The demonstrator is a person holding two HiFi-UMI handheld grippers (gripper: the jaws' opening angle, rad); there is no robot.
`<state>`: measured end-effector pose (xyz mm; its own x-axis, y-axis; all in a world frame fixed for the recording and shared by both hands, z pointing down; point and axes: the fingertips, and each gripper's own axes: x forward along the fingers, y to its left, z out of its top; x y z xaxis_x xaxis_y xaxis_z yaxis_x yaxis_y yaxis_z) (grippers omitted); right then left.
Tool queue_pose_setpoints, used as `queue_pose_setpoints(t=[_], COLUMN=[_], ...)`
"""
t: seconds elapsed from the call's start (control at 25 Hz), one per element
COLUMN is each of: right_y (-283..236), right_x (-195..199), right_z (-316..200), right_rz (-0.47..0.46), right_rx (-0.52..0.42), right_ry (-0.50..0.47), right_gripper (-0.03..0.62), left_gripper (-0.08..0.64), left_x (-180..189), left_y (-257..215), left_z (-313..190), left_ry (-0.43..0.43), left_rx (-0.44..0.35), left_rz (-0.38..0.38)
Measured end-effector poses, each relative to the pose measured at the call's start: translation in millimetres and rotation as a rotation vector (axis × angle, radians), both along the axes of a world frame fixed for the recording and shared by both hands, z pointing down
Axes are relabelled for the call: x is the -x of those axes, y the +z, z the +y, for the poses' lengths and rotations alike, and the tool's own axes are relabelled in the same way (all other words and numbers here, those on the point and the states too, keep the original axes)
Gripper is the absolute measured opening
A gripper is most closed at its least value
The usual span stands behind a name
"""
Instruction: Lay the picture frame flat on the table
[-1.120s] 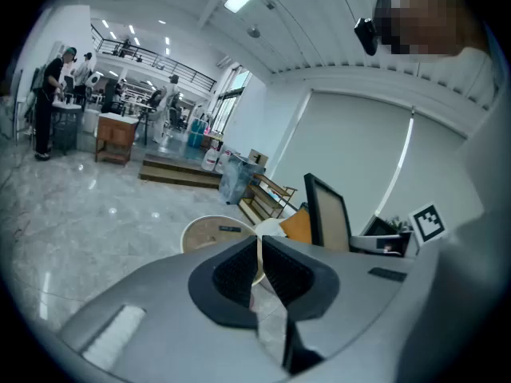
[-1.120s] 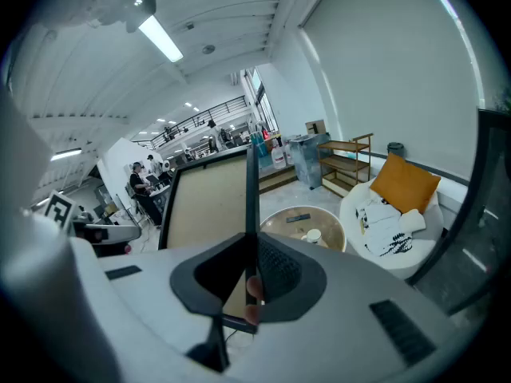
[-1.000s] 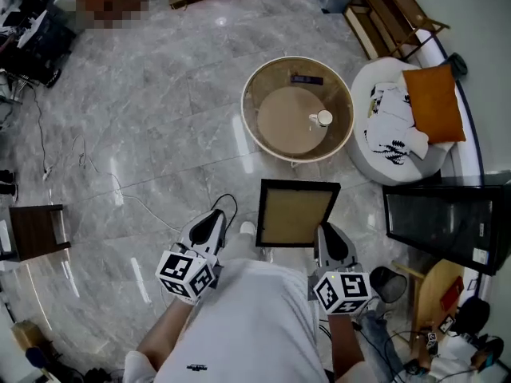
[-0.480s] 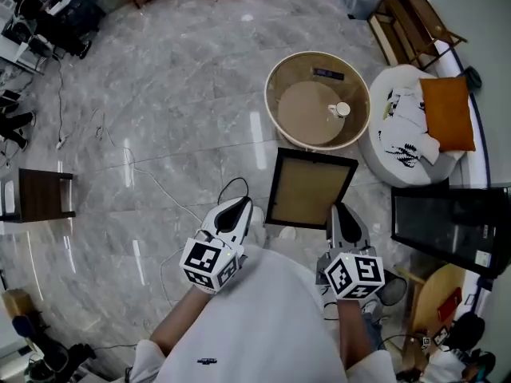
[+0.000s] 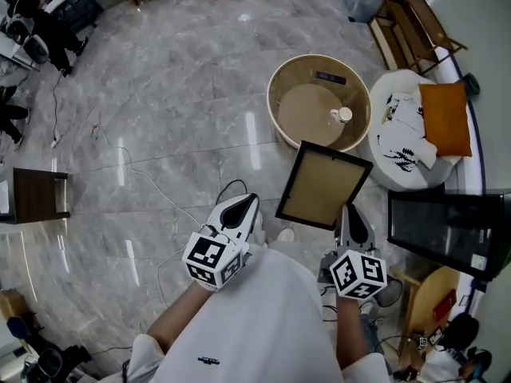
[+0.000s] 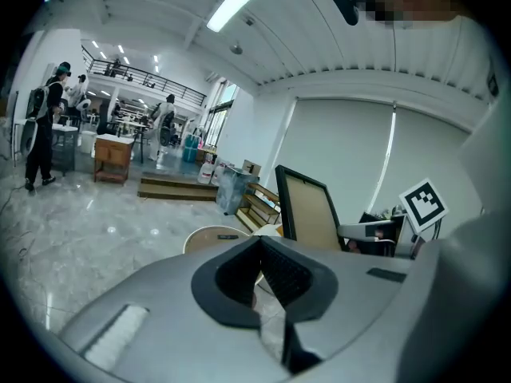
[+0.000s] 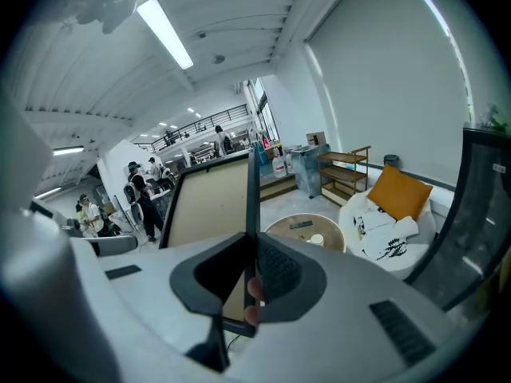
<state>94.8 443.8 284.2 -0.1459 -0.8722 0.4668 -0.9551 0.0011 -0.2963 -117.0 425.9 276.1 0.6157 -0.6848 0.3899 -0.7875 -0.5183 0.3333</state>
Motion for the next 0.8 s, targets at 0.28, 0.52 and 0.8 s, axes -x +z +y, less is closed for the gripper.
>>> queue_pose_setpoints(t=[0.28, 0.52, 0.8], right_y=[-4.5, 1.3, 20.8], right_x=[14.7, 22.1, 3.3], right_z=[-34.9, -66.3, -145.2], right_rz=[0.048, 0.039, 0.017], right_rx=[-0.006, 0.024, 0.036], right_ry=[0.056, 0.05, 0.023], right_gripper=[0.035, 0.035, 0.035], left_gripper=[0.005, 0.005, 0.005], left_x=[23.6, 32.1, 15.1], left_y=[3.6, 3.7, 17.8], left_z=[-35.5, -69.1, -145.5], left_ry=[0.026, 0.015, -0.005], left_rx=[0.011, 0.023, 0.041], left_rz=[0.043, 0.044, 0.022])
